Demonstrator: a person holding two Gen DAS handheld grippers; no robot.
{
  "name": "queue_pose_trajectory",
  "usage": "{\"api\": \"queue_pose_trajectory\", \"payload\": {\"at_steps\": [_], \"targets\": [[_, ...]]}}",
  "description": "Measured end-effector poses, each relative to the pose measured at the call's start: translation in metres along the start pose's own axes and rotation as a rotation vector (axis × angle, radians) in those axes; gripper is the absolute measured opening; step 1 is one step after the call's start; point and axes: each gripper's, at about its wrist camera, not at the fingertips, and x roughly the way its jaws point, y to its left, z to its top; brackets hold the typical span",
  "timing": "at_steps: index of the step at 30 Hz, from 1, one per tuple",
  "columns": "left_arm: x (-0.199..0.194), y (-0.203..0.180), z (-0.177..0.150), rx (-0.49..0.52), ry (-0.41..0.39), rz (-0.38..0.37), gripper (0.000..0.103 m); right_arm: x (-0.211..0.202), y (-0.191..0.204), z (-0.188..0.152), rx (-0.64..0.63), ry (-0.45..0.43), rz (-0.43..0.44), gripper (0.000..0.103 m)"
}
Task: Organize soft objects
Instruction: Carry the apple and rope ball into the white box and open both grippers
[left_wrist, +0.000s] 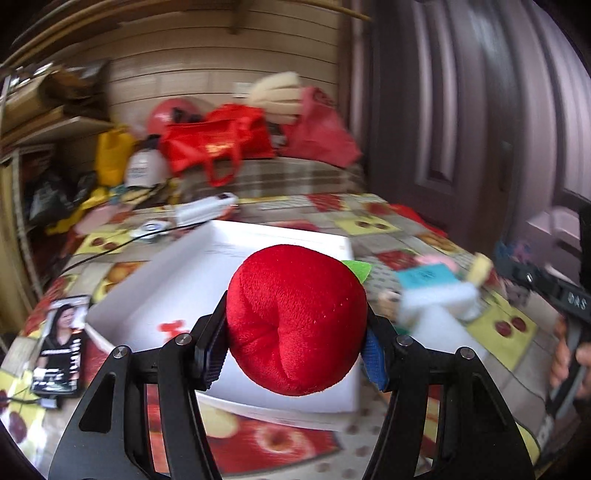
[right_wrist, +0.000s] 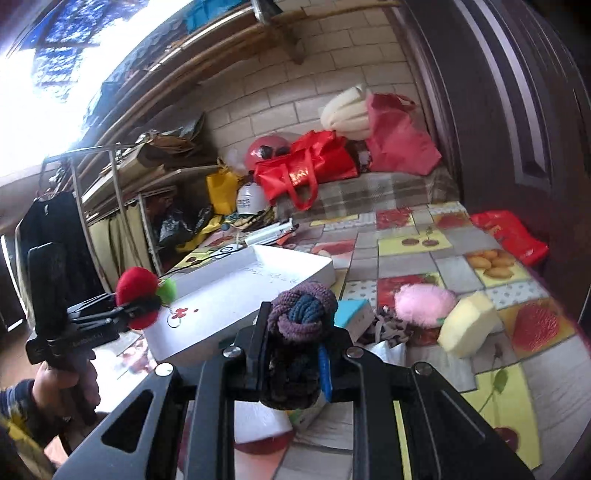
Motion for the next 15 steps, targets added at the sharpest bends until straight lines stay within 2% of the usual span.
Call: {"api": "queue_pose_trajectory", "payload": {"at_steps": [4, 9, 15], "targets": [[-0.002, 0.024, -0.003, -0.049, -0.018, 0.06, 0.061, -0.001, 0.004, 0.004, 0.026, -0.039, -0.006, 0.021], [0.0, 0.056, -0.005, -0.09, -0.021, 0.122, 0.061, 0.012, 0.027, 0.005, -0.026, -0.015, 0.026, 0.023], [0.011, 0.066, -0.001, -0.049, -0.043, 0.17, 0.061, 0.037, 0.063, 0.004, -0.103, 0.005, 0.069, 0.022]]}}
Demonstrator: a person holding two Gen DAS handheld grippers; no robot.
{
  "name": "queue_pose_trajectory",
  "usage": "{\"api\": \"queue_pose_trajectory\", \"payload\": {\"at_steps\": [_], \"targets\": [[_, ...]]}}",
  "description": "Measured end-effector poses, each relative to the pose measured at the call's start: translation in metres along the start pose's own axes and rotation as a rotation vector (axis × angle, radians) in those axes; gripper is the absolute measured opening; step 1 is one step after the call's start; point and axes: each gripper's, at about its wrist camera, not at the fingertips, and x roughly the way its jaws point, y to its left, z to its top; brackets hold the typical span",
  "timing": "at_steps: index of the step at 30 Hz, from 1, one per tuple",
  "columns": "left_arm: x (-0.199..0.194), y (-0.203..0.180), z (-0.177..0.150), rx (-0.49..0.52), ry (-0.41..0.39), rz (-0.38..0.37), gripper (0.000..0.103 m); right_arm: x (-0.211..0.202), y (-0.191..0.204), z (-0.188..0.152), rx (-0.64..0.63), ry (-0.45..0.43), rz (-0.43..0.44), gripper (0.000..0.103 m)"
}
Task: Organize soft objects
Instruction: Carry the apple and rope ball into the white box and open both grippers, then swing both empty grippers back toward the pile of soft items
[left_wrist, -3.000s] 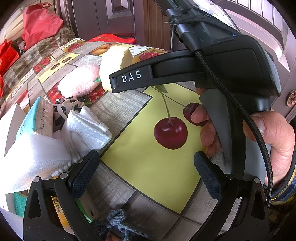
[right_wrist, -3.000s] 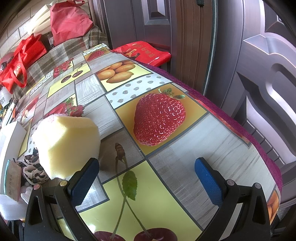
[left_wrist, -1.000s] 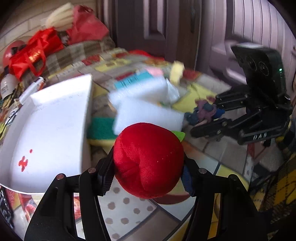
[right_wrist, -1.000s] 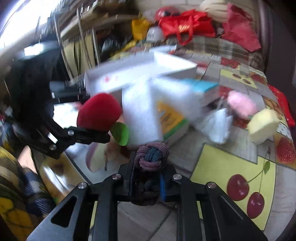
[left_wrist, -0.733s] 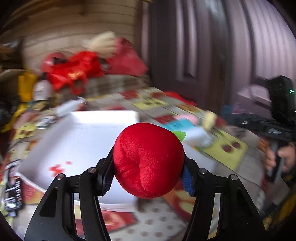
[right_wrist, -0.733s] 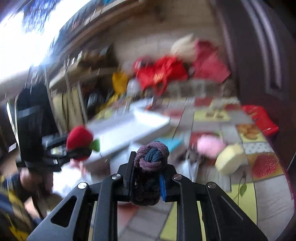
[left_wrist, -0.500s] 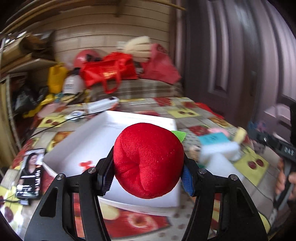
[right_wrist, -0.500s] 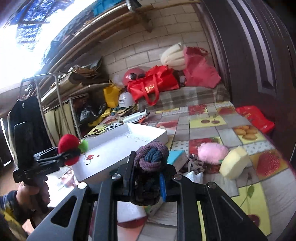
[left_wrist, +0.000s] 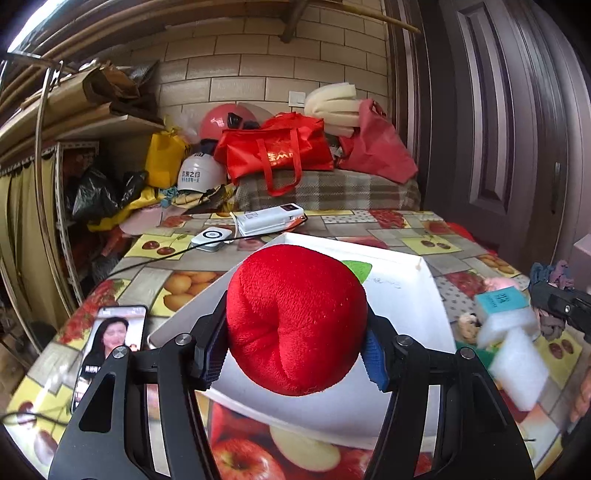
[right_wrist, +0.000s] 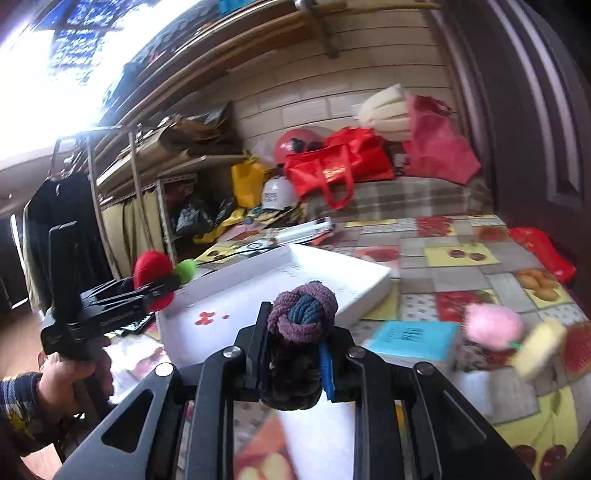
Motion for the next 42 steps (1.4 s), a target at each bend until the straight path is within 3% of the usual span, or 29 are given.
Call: {"api": "queue_pose_trajectory", "payload": {"at_steps": [6, 16, 20, 26, 29, 31, 32, 33, 35, 37, 42], "targets": [[0.022, 0.002, 0.007, 0.024, 0.005, 0.008, 0.061, 0.039, 0.028, 0.003, -0.041, 0.035, 0.046, 0.021], [0.059, 0.024, 0.024, 0.008, -0.012, 0.081, 0.062, 0.093, 0.035, 0.014, -0.088, 0.027, -0.035, 0.021], [0.074, 0.033, 0.026, -0.02, 0.05, 0.064, 0.062, 0.108, 0.031, 0.019, -0.082, 0.041, -0.053, 0.021], [0.078, 0.032, 0.026, -0.023, 0.081, 0.026, 0.063, 0.121, 0.023, 0.021, -0.039, 0.09, -0.063, 0.021], [0.081, 0.027, 0.026, 0.006, 0.102, 0.01, 0.066, 0.122, 0.026, 0.021, -0.053, 0.101, -0.058, 0.023], [0.083, 0.022, 0.027, 0.023, 0.107, 0.006, 0.075, 0.122, 0.028, 0.021, -0.061, 0.1, -0.06, 0.025], [0.083, 0.021, 0.026, 0.03, 0.107, 0.01, 0.08, 0.121, 0.028, 0.021, -0.062, 0.102, -0.058, 0.034], [0.082, 0.02, 0.027, 0.035, 0.105, 0.019, 0.088, 0.122, 0.028, 0.021, -0.061, 0.102, -0.059, 0.05], [0.08, 0.019, 0.027, 0.037, 0.093, 0.037, 0.095, 0.12, 0.027, 0.022, -0.06, 0.091, -0.066, 0.075], [0.078, 0.021, 0.026, 0.029, 0.081, 0.052, 0.103, 0.118, 0.028, 0.022, -0.061, 0.078, -0.075, 0.078], [0.066, 0.026, 0.025, 0.003, 0.021, 0.076, 0.103, 0.106, 0.025, 0.023, -0.04, 0.016, -0.075, 0.078]]}}
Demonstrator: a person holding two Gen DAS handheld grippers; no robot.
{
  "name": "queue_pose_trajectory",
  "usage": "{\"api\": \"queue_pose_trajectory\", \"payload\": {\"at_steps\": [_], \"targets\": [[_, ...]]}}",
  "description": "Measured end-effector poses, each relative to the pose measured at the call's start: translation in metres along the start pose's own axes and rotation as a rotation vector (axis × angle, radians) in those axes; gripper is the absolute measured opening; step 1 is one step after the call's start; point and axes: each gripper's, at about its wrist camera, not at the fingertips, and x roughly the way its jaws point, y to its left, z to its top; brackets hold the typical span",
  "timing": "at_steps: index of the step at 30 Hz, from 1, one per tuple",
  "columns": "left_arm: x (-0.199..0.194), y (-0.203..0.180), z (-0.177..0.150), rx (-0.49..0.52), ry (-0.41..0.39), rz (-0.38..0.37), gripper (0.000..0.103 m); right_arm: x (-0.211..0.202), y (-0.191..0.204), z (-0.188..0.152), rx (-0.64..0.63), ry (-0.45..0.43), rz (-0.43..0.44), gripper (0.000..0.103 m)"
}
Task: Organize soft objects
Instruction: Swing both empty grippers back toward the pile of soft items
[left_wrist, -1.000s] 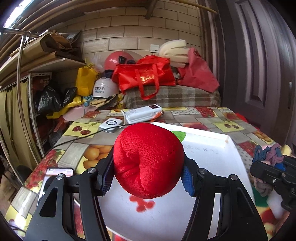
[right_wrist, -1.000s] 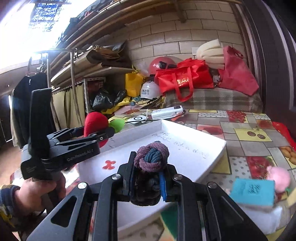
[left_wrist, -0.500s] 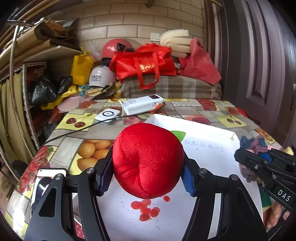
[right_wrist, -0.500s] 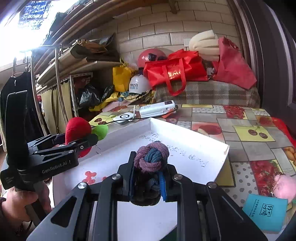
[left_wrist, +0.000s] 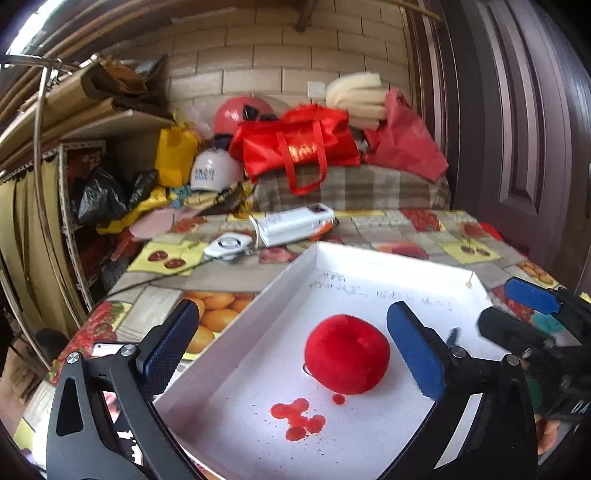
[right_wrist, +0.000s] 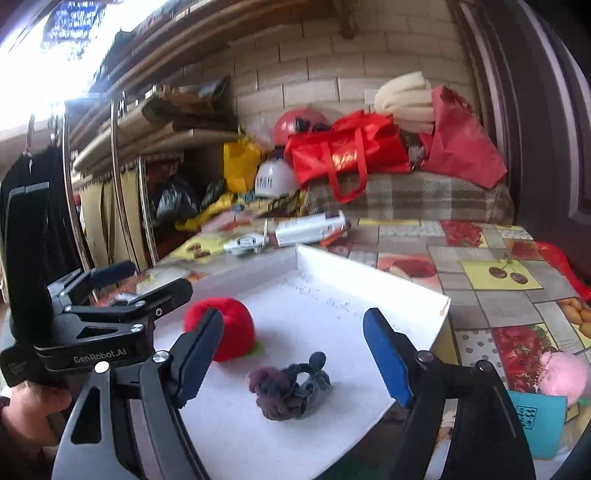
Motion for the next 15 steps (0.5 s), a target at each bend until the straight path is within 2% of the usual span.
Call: {"api": "queue_pose_trajectory", "payload": {"at_steps": [2, 5, 8, 11, 15], "targets": [[-0.012, 0.001, -0.001, -0.005, -0.047, 0.0, 0.103, -0.009, -0.007, 0.0, 0.062, 0.002, 0.032, 0.078], [-0.03, 0.002, 0.004, -0.029, -0.057, -0.012, 0.103, -0.028, -0.023, 0.005, 0.181, 0.031, 0.094, 0.078], [-0.077, 0.016, 0.021, -0.142, -0.138, -0.047, 0.103, -0.071, -0.044, 0.019, 0.256, -0.024, 0.127, 0.078], [-0.146, 0.035, 0.057, -0.207, -0.281, -0.022, 0.103, -0.129, -0.068, 0.04, 0.293, -0.131, 0.128, 0.078], [-0.247, 0.05, 0.117, -0.218, -0.516, 0.039, 0.103, -0.218, -0.102, 0.064, 0.317, -0.309, 0.055, 0.078]]}}
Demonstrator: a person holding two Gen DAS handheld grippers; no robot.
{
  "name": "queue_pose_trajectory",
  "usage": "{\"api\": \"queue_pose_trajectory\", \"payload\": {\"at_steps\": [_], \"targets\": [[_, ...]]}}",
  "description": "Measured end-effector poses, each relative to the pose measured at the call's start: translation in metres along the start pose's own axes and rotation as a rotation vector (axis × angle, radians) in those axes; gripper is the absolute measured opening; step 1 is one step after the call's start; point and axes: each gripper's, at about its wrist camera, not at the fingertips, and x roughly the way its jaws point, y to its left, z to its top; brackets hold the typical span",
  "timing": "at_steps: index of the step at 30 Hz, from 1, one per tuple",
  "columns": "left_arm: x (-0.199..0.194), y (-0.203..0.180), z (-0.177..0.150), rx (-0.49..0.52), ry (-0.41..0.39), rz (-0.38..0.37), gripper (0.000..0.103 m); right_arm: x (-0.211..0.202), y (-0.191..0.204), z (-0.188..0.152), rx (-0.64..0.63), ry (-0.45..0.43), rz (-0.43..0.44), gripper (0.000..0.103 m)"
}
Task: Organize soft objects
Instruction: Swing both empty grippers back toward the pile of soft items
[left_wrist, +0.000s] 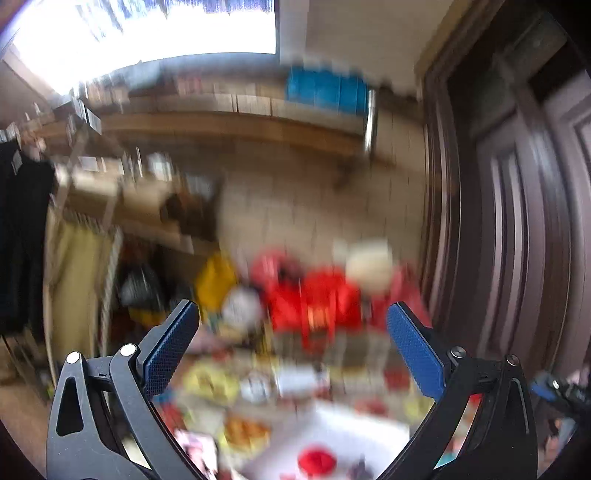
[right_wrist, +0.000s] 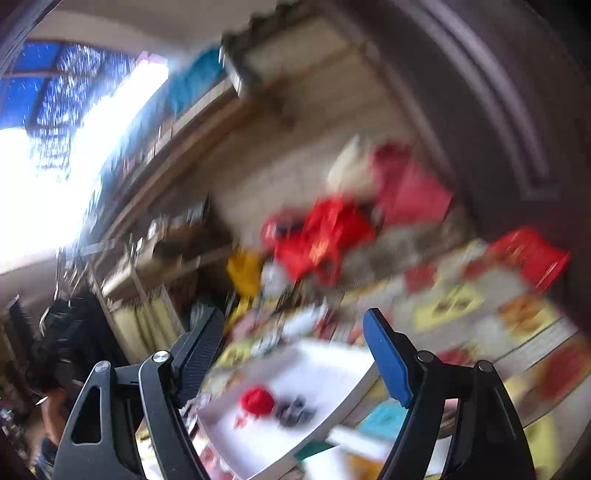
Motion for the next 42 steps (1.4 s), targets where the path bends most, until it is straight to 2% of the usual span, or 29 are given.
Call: {"api": "queue_pose_trajectory", "payload": {"at_steps": [3, 5, 9, 11, 13, 15, 17, 20, 22, 26, 28, 30, 32, 35, 38, 42], "targets": [[-0.042, -0.009, 0.059, 0.045, -0.172, 0.046, 0.103, -0.058, -0.005, 0.026, -0.043, -0.157, -0.08, 0.078], [-0.062, -0.016, 0.091, 0.058, -0.259, 0.047, 0.103, -0.089, -0.007, 0.035, -0.074, -0.243, -0.141, 0.078], [-0.098, -0.031, 0.155, 0.054, -0.398, 0.041, 0.103, -0.14, -0.021, 0.052, -0.028, -0.358, -0.235, 0.078], [-0.104, -0.036, 0.172, 0.059, -0.401, 0.043, 0.103, -0.155, -0.016, 0.051, -0.111, -0.426, -0.309, 0.078], [-0.103, -0.048, 0.179, 0.139, -0.405, 0.065, 0.103, -0.167, -0.014, 0.049, -0.154, -0.467, -0.364, 0.078], [-0.101, -0.059, 0.171, 0.279, -0.467, 0.152, 0.103, -0.17, -0.018, 0.048, -0.156, -0.471, -0.399, 0.078], [-0.095, -0.056, 0.162, 0.337, -0.498, 0.191, 0.103, -0.168, -0.023, 0.045, -0.131, -0.45, -0.413, 0.078], [-0.079, -0.04, 0.16, 0.273, -0.452, 0.205, 0.103, -0.175, -0.04, 0.044, -0.03, -0.416, -0.373, 0.078], [-0.077, -0.037, 0.168, 0.195, -0.433, 0.185, 0.103, -0.196, -0.053, 0.052, 0.03, -0.453, -0.386, 0.078], [-0.103, -0.044, 0.203, 0.097, -0.515, 0.113, 0.103, -0.244, -0.087, 0.07, 0.197, -0.561, -0.412, 0.078], [-0.125, -0.046, 0.226, 0.075, -0.566, 0.075, 0.103, -0.269, -0.107, 0.083, 0.265, -0.607, -0.471, 0.079], [-0.148, -0.048, 0.249, 0.075, -0.604, 0.061, 0.103, -0.286, -0.121, 0.105, 0.257, -0.611, -0.581, 0.08], [-0.17, -0.047, 0.268, 0.077, -0.631, 0.062, 0.103, -0.301, -0.128, 0.13, 0.191, -0.612, -0.722, 0.08], [-0.209, -0.031, 0.29, 0.045, -0.653, 0.07, 0.103, -0.318, -0.134, 0.153, 0.123, -0.62, -0.855, 0.08], [-0.24, -0.008, 0.298, 0.003, -0.644, 0.062, 0.103, -0.331, -0.13, 0.159, 0.066, -0.651, -0.936, 0.08], [-0.252, 0.02, 0.287, 0.004, -0.603, 0.095, 0.103, -0.322, -0.117, 0.157, -0.045, -0.619, -1.017, 0.081]]}}
